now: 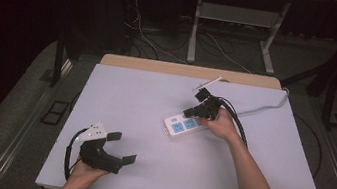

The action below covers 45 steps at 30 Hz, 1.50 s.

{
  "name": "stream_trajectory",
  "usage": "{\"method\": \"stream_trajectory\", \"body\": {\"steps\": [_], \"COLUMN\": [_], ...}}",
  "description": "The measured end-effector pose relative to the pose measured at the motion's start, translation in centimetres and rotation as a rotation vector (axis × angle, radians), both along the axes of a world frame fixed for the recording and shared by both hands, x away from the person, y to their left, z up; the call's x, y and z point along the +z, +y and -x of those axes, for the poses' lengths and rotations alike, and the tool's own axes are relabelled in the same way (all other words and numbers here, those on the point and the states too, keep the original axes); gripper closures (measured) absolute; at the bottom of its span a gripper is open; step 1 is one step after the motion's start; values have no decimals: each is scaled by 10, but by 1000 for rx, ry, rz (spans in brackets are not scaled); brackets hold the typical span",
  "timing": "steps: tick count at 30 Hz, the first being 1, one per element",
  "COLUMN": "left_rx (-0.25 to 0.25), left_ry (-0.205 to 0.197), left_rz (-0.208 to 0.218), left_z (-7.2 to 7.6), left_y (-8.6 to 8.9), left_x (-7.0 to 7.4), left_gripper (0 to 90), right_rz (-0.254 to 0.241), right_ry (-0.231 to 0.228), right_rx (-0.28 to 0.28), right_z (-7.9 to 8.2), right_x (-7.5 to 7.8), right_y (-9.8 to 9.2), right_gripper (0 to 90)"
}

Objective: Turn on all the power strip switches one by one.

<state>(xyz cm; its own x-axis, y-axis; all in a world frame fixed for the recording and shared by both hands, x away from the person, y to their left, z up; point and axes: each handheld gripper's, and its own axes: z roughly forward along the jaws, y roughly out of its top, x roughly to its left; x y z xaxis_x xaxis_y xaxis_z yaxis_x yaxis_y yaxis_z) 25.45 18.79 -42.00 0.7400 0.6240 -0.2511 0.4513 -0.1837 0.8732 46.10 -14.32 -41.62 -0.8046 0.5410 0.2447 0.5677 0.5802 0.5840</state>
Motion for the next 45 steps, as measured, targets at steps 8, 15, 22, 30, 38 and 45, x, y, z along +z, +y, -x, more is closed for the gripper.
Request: {"method": "stream_trajectory", "body": {"steps": [8, 15, 22, 30, 38, 45], "left_rx": [4, 0, 3, 3, 6, 4], "left_ry": [1, 2, 1, 1, 1, 2], "left_rz": [2, 1, 2, 1, 2, 2], "left_z": [-1, 0, -1, -1, -1, -1], "left_y": [1, 0, 0, 0, 1, 2], "left_x": [0, 0, 0, 0, 0, 0], "left_gripper": [0, 0, 0, 0, 0, 0], "right_rz": [0, -18, -42, -68, -71, -56], "right_ry": [7, -1, -20, -28, -25, -12], "right_rx": [-2, -2, -11, -50, -69, -76], "right_z": [-1, 1, 3, 1, -4, -8], "right_x": [2, 10, 21, 29, 29, 22], "right_y": [-1, -4, -14, -31, -40, -42], "right_gripper": [900, 900, 900, 900, 900, 900]}}
